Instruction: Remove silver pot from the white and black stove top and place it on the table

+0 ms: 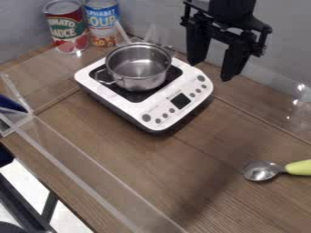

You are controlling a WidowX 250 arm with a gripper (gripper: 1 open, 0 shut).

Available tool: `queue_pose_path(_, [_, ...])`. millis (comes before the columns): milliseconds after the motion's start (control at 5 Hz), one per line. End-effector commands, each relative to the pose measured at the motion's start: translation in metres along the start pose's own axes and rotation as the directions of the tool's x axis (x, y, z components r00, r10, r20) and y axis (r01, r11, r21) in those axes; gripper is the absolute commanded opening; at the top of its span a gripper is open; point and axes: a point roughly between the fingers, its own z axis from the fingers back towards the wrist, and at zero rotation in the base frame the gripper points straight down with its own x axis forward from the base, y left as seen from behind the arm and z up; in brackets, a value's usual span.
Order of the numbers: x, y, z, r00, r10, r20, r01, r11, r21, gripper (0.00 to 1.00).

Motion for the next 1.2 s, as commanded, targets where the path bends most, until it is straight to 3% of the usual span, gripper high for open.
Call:
queue_pose_path(0, [0.007,0.007,-0.01,0.999,0.047,-0.012,-0.047,0.999,0.003,1.0])
queue_pose_path(200, [0.018,0.024,-0.016,0.996,0.082,-0.023,-0.081,0.997,0.015,1.0])
queue_pose_path(400, [0.019,0.044,-0.007,0.999,0.034,-0.039,-0.033,0.999,0.039,1.0])
queue_pose_path(600, [0.009,0.052,0.011,0.999,0.007,-0.038,-0.004,0.998,0.061,1.0])
queue_pose_path(800, [0.003,0.055,0.016,0.998,-0.025,-0.051,0.029,0.997,0.072,1.0])
queue_pose_path(1000, [0.01,0.059,0.008,0.998,-0.012,-0.059,0.017,0.996,0.083,1.0])
